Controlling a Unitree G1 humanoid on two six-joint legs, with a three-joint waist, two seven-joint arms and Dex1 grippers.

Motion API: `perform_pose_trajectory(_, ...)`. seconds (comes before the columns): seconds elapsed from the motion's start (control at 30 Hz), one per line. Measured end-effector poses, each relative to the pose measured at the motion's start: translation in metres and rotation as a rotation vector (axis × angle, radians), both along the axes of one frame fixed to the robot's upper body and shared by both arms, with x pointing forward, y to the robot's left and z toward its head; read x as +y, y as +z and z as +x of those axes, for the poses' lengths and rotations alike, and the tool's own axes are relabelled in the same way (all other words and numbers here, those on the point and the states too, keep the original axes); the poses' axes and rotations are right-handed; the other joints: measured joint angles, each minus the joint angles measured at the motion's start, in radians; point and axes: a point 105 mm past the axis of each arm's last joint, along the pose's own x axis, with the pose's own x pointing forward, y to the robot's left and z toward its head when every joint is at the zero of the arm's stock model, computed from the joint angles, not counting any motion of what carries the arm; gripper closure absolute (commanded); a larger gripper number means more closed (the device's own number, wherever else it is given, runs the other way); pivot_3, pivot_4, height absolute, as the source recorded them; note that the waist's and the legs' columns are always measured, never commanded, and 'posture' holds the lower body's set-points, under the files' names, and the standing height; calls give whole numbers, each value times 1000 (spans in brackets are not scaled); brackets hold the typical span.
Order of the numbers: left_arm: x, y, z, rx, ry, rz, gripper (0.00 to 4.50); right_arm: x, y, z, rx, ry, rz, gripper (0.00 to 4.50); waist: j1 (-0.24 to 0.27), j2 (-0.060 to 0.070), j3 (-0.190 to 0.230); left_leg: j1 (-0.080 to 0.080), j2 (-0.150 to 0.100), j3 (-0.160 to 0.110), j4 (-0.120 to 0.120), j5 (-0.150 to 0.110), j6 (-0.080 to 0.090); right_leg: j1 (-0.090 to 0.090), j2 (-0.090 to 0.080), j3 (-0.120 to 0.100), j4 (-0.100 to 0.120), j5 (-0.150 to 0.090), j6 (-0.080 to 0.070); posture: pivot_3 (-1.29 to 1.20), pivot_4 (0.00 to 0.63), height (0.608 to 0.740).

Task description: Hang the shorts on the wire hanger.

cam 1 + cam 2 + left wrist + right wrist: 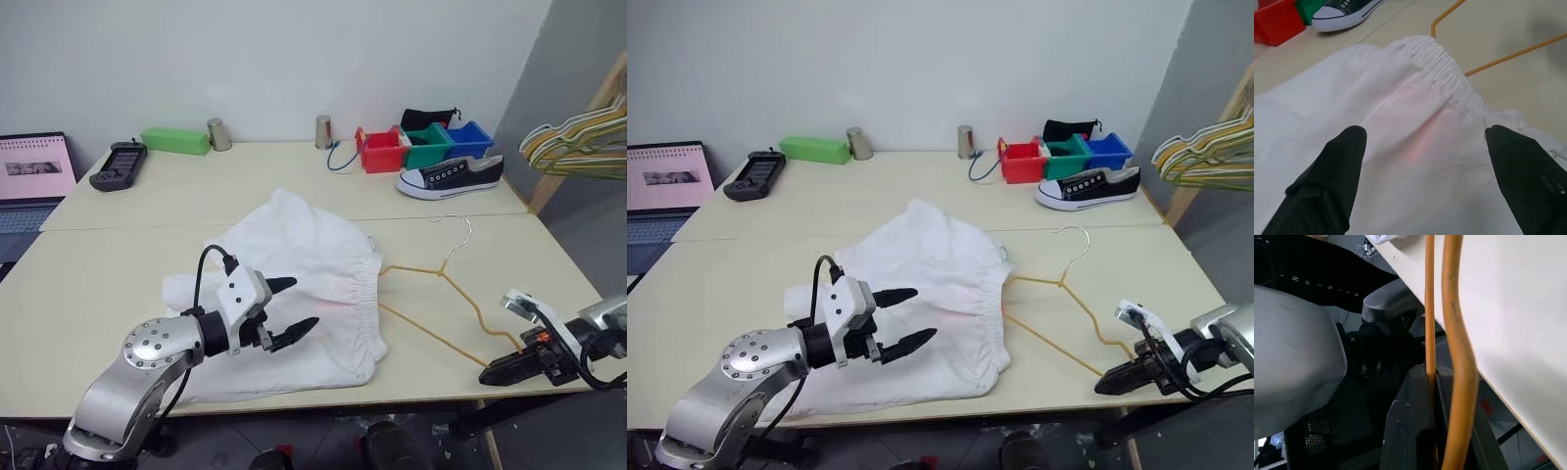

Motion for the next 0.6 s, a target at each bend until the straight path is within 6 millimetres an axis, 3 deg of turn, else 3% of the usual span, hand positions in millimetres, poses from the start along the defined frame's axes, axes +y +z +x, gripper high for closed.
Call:
perform_pose_trajectory(0.23, 1, -1, 0, -4, 6, 11, 381, 5, 1, -4, 75, -21, 41, 4500, 0, 0, 0, 0, 0, 0, 0, 0, 0, 0, 0, 0, 0, 1, 1, -242, 47, 740)
perform_pose_trajectory(0.4, -2, -3, 0, -1, -1, 9, 381, 47, -4, 11, 194, -80, 236, 4500, -5, 0, 0, 1, 0, -1, 1, 0, 0, 2, 1, 0, 2, 3, 5, -235, 48, 740)
perform_pose_trajectory(0.6, -3, -3, 0, -15, -1, 20, 381, 67, -14, 18, 250, -139, 276, 4500, 6, -1, -2, 1, 0, -1, 2, 0, 0, 5, 1, -1, 1, 3, 5, -231, 49, 740)
